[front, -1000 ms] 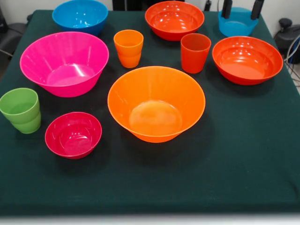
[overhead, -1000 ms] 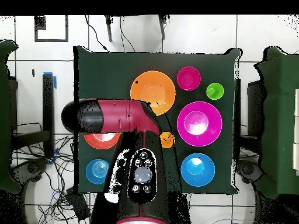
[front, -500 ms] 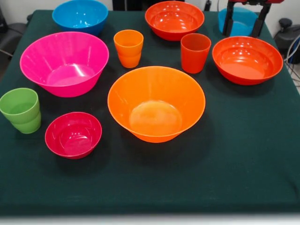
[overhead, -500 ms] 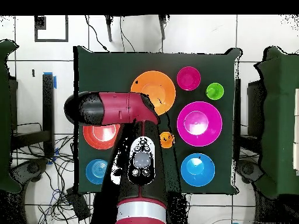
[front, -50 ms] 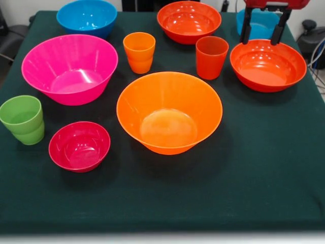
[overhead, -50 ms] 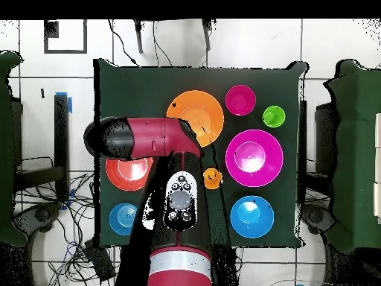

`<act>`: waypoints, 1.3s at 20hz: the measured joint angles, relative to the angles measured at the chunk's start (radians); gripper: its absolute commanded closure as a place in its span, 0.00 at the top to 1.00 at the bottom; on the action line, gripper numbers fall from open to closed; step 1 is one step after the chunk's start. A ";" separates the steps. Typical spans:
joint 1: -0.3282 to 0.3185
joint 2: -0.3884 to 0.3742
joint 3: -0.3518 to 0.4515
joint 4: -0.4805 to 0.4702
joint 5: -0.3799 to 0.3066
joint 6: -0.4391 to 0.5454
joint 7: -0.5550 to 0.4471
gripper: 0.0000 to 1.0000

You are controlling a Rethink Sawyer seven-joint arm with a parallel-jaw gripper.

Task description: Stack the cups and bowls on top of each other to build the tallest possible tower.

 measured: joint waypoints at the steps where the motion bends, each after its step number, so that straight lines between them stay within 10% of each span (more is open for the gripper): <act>1: 0.000 0.000 0.000 0.000 0.000 0.000 0.000 1.00; 26: 0.008 0.004 -0.004 0.080 0.000 -0.061 0.000 1.00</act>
